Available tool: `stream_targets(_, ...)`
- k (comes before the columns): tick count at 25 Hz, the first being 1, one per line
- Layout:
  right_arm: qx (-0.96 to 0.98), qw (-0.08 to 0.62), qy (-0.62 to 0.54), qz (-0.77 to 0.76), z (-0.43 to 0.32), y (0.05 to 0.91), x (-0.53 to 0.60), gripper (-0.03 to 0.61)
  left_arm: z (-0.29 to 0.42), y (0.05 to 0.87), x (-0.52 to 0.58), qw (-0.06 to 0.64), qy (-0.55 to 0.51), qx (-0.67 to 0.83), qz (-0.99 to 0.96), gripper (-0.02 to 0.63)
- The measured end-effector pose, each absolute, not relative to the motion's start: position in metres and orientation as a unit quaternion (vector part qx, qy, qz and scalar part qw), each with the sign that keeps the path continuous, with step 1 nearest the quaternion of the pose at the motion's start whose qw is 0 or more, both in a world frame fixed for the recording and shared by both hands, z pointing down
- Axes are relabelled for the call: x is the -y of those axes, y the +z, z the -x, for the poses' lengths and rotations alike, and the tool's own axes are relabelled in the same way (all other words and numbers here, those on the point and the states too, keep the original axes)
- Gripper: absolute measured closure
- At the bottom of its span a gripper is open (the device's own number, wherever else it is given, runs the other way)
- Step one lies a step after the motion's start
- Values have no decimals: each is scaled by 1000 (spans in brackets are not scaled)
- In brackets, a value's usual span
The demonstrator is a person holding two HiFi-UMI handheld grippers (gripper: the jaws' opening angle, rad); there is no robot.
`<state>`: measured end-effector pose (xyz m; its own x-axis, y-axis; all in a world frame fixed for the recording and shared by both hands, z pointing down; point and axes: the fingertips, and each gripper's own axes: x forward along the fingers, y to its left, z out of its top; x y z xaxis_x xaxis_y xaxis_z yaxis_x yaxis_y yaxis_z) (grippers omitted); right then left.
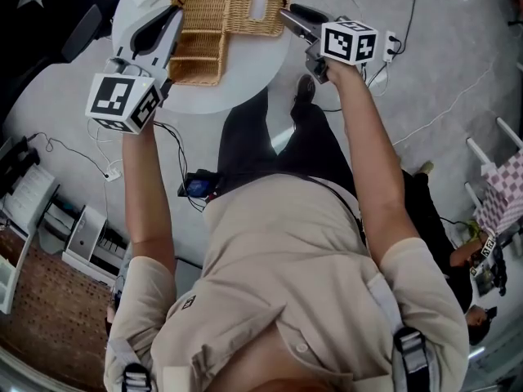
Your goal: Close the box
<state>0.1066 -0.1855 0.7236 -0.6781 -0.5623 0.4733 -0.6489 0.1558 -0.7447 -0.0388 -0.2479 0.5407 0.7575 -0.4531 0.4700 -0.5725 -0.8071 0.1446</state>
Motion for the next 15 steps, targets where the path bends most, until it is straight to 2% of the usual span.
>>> stream_targets(4, 748, 11, 546, -378, -100, 730, 182, 407, 38, 543, 247, 144, 211, 276, -926, 584)
stream_targets(8, 742, -4, 561, -367, -97, 732, 180, 456, 37, 543, 247, 144, 211, 277, -926, 584)
stream_targets(15, 749, -6, 552, -367, -104, 712, 178, 482, 45, 536, 248, 141, 209, 285, -925, 584)
